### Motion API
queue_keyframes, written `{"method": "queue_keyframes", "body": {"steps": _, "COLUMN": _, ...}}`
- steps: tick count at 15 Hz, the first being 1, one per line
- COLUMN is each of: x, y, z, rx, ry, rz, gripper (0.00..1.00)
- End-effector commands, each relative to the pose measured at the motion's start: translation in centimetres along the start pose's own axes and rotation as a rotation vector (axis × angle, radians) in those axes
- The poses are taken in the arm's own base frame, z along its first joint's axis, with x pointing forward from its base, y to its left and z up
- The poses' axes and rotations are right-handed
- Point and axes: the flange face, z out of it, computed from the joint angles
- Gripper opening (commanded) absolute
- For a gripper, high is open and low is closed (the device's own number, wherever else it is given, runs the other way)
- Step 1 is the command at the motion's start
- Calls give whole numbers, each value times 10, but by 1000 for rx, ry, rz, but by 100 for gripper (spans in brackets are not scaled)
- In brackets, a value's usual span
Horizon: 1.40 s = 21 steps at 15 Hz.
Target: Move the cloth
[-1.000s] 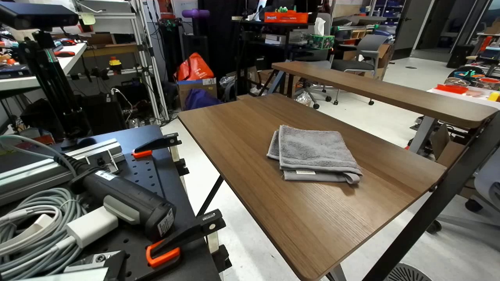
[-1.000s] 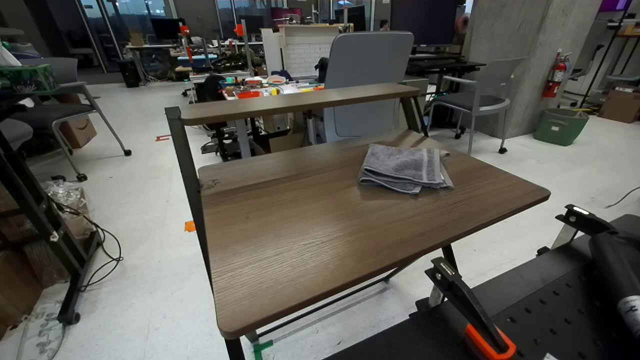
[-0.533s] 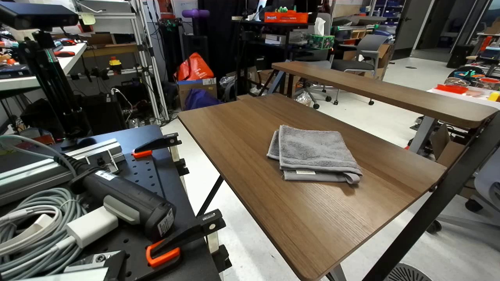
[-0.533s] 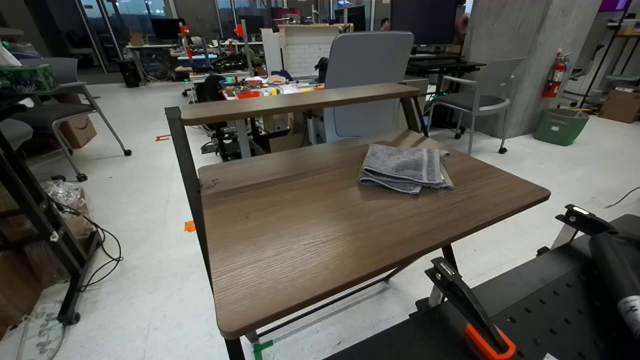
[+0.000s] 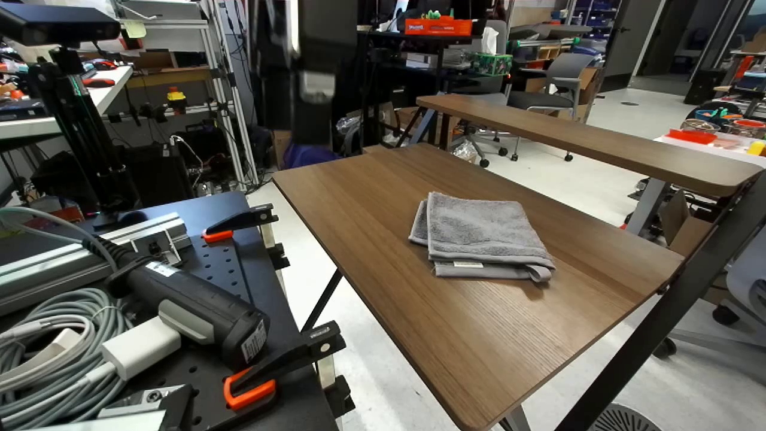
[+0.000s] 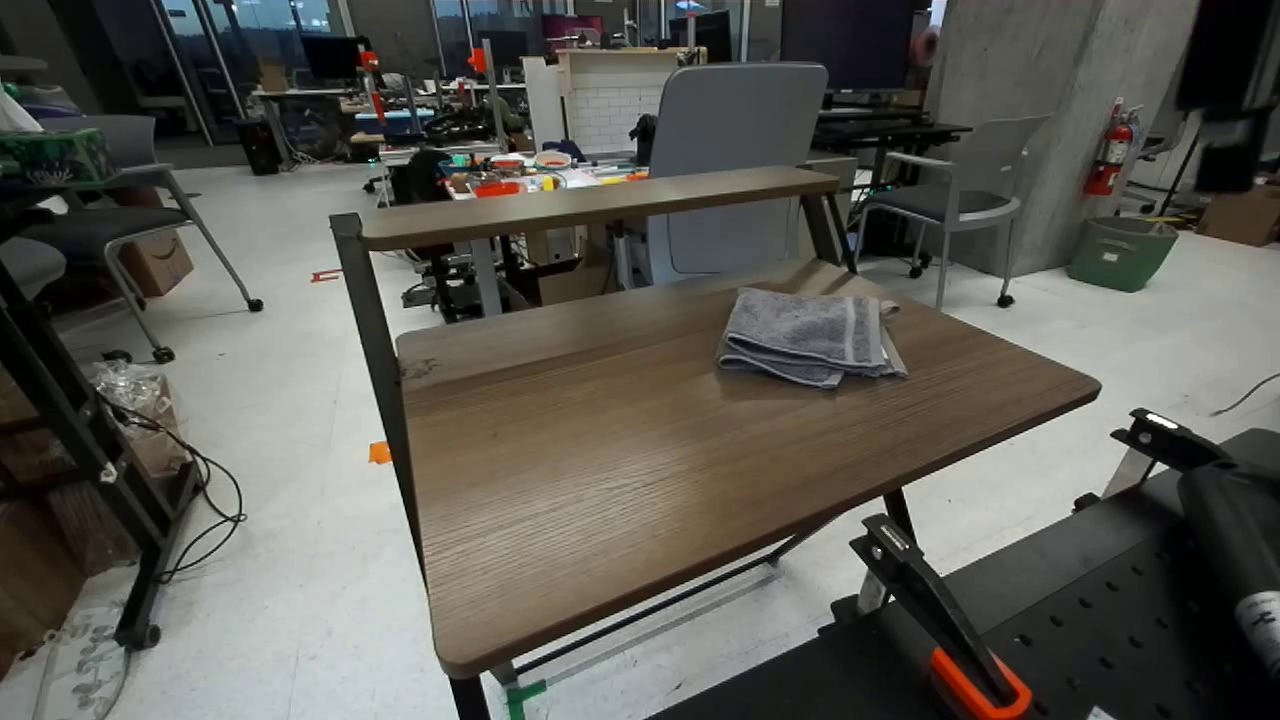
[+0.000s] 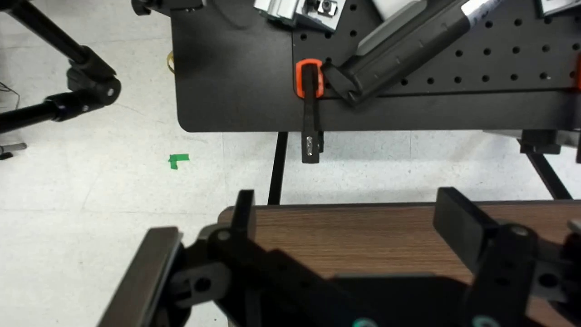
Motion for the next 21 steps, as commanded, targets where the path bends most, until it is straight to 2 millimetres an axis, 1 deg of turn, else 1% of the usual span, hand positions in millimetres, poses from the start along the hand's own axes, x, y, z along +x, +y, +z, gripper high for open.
{"method": "queue_keyframes", "body": {"steps": 1, "x": 42, "y": -18, "z": 48, "rx": 6, "ry": 28, "rz": 56, "gripper": 100}}
{"method": "queue_keyframes", "body": {"steps": 4, "x": 79, "y": -27, "z": 84, "rx": 30, "ry": 77, "rz": 126, "gripper": 100}}
{"method": "queue_keyframes", "body": {"steps": 7, "x": 119, "y": -33, "z": 115, "rx": 33, "ry": 57, "rz": 165, "gripper": 100}}
{"method": "queue_keyframes", "body": {"steps": 10, "x": 160, "y": -37, "z": 139, "rx": 27, "ry": 36, "rz": 208, "gripper": 100}}
{"method": "queue_keyframes", "body": {"steps": 12, "x": 179, "y": -42, "z": 151, "rx": 42, "ry": 8, "rz": 194, "gripper": 100}}
{"method": "queue_keyframes", "body": {"steps": 13, "x": 155, "y": -39, "z": 140, "rx": 41, "ry": 27, "rz": 191, "gripper": 100}}
{"method": "queue_keyframes", "body": {"steps": 14, "x": 162, "y": -41, "z": 147, "rx": 41, "ry": 23, "rz": 191, "gripper": 100}}
{"method": "queue_keyframes", "body": {"steps": 15, "x": 163, "y": -42, "z": 150, "rx": 38, "ry": 18, "rz": 190, "gripper": 100}}
{"method": "queue_keyframes", "body": {"steps": 21, "x": 160, "y": -40, "z": 147, "rx": 36, "ry": 21, "rz": 193, "gripper": 100}}
